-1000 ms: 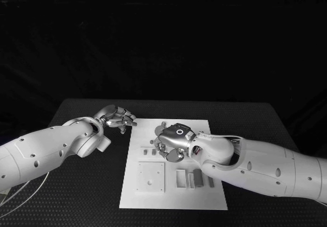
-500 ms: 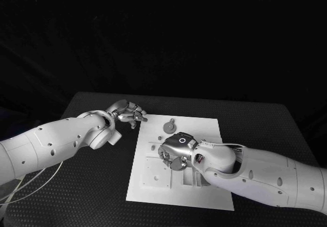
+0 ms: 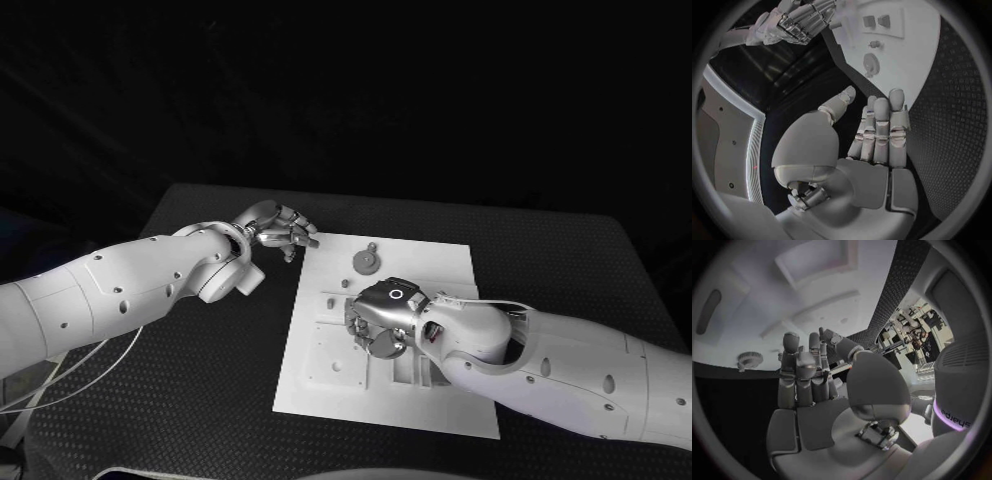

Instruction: Assemble the parts on the task board

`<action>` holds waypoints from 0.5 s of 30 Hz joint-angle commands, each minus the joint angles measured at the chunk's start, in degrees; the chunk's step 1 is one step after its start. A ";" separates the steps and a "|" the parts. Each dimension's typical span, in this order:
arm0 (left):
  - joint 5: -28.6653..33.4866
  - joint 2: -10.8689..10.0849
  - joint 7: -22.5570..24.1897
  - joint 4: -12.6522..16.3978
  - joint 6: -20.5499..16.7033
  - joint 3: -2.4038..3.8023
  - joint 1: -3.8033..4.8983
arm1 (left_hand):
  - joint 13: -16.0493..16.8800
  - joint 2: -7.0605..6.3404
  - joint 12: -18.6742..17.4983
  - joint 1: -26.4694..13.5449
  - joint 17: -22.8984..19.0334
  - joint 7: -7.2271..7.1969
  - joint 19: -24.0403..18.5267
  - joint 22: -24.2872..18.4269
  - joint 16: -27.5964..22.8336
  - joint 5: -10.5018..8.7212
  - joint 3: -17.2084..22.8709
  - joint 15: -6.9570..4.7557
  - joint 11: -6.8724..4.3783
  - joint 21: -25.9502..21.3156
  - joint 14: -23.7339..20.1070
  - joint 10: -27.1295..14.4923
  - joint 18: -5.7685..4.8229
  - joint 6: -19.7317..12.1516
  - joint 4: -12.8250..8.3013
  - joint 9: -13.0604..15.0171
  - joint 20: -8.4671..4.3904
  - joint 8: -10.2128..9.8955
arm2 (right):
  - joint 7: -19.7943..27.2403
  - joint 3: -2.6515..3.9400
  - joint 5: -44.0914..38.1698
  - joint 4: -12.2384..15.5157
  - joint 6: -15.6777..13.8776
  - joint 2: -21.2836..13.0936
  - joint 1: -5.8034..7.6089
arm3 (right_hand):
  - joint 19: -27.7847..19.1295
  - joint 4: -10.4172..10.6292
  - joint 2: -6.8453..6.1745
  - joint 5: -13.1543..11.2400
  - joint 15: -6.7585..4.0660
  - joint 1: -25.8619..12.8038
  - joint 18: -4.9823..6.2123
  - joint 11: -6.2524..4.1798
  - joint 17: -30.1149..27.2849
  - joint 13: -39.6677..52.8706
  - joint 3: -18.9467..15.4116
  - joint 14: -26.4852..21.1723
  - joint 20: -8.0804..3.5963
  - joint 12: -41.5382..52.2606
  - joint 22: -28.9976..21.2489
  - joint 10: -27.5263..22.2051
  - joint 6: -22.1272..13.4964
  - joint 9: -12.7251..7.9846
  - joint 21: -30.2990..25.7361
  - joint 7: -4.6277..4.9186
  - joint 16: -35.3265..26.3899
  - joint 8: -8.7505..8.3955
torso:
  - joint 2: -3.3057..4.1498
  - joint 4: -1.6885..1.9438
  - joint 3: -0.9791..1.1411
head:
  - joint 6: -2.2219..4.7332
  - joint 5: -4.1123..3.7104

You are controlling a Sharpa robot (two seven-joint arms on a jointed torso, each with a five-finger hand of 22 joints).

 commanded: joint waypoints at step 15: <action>-0.04 -0.02 0.36 0.29 0.25 0.04 0.06 | 0.07 0.26 0.32 -0.54 0.11 0.23 0.41 0.08 -0.22 -0.22 -0.40 -0.06 0.29 -0.29 0.40 -0.69 4.54 -0.05 -0.12 -0.08 -0.15 0.36 | 1.11 -0.32 0.52 -2.08 1.33 1.21 -1.02 | -0.05 -0.22 0.60 0.20 -0.30 -0.07 1.27 0.14 -0.11 0.20 0.22 -0.14 -0.53 -0.28 1.33 0.13 0.26 0.22 0.29 -0.06 0.30 0.07 | -0.03 0.03 -0.05 | -0.85 1.06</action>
